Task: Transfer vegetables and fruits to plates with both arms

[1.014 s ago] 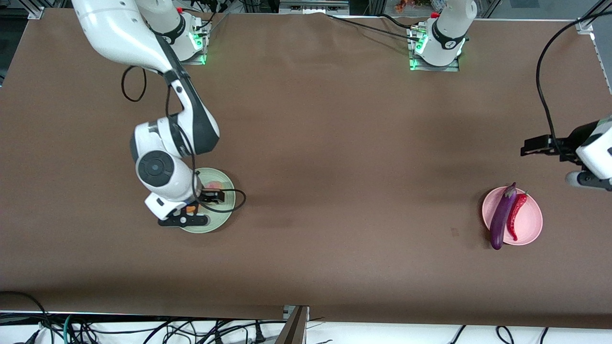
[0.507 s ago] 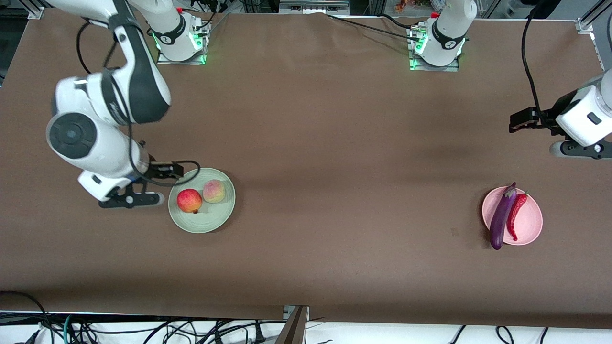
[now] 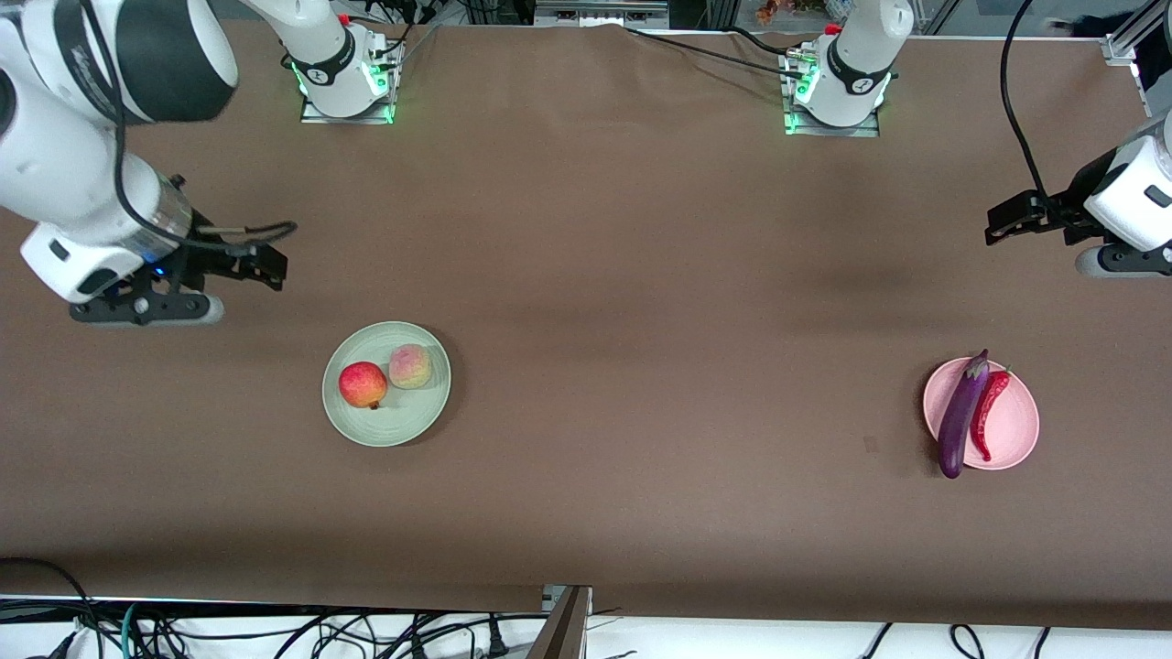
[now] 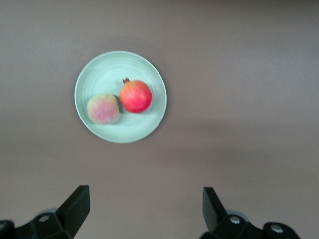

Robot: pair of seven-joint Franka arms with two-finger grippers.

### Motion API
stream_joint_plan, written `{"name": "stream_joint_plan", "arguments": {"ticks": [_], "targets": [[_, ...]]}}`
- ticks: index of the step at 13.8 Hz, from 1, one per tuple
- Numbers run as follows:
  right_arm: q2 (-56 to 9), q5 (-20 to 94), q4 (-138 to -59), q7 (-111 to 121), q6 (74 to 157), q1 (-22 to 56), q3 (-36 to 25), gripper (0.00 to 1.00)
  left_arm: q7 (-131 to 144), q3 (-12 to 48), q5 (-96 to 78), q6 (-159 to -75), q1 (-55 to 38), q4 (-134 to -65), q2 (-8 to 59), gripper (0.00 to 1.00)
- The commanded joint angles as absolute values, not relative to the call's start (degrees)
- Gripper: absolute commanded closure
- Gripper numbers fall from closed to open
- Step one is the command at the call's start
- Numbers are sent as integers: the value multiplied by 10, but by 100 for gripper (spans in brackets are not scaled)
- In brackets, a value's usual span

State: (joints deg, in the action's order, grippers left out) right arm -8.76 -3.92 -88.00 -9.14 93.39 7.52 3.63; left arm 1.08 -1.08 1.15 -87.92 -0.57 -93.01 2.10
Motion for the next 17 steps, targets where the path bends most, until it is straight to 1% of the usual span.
{"name": "stream_joint_plan", "arguments": {"ticks": [1, 3, 5, 10, 17], "targets": [[-21, -40, -921, -83, 896, 36, 58, 0, 18, -18, 4, -890, -14, -948, 2, 0], [-10, -41, -923, -84, 886, 16, 65, 0, 18, -18, 4, -889, -12, -947, 2, 0], [-7, -41, -923, -17, 883, 2, 69, 0, 19, -18, 2, -889, -12, -947, 2, 0], [-10, -39, -918, -1, 832, 1, 67, 0, 18, -20, 0, -888, -10, -947, 2, 0], [-18, -36, -912, 1, 828, 2, 64, 0, 18, -21, 0, -889, -11, -944, 4, 0]]}}
